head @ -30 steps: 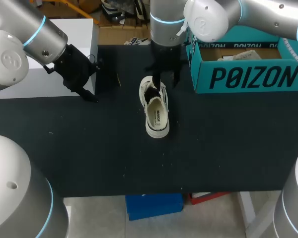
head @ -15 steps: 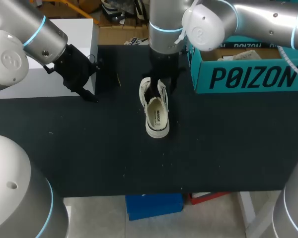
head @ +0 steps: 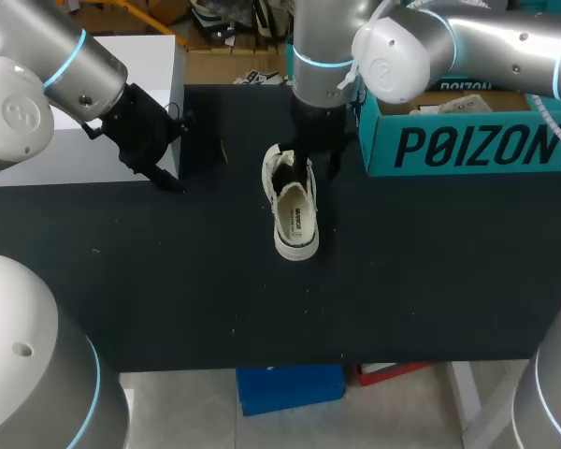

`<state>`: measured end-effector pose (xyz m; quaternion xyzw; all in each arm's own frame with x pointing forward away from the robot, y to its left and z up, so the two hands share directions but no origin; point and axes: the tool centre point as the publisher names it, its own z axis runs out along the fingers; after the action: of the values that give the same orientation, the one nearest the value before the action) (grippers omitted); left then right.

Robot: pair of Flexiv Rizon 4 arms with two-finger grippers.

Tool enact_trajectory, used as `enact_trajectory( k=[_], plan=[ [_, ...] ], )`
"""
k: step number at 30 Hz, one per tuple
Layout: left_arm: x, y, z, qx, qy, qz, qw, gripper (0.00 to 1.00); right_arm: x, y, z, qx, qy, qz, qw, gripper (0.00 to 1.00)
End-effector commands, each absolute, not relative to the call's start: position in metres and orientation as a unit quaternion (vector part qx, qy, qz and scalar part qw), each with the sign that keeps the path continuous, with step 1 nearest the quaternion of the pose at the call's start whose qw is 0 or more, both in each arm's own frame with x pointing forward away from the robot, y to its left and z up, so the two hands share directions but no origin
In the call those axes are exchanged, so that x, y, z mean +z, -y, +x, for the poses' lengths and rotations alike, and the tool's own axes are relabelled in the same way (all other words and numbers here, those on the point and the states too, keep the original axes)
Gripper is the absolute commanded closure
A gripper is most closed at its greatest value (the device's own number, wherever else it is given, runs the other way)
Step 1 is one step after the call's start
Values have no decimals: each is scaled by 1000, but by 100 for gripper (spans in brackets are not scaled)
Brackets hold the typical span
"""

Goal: Take the shoe out of the shoebox, open the shoe tongue, remove and reinsert the insole, then place the shoe into the shoebox

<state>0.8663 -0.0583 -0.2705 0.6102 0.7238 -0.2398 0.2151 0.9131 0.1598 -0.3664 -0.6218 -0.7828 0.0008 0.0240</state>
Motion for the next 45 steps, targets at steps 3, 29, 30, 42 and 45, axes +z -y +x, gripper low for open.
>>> enact_trajectory(
  k=[3, 29, 30, 42, 45],
  plan=[
    [-272, 58, 865, -238, -723, 610, 218, 0, -384, -160, 918, -5, 785, -619, 34, 56],
    [-272, 58, 865, -238, -723, 610, 218, 0, -412, -162, 916, -6, 785, -617, 47, 100],
    [-272, 58, 865, -238, -723, 610, 218, 0, -412, -162, 916, -6, 785, -617, 47, 100],
    [-272, 58, 865, -238, -723, 610, 218, 0, -412, -162, 916, -6, 785, -617, 47, 100],
    [-272, 58, 865, -238, -723, 610, 218, 0, -412, -162, 916, -6, 785, -617, 47, 100]
  ],
)
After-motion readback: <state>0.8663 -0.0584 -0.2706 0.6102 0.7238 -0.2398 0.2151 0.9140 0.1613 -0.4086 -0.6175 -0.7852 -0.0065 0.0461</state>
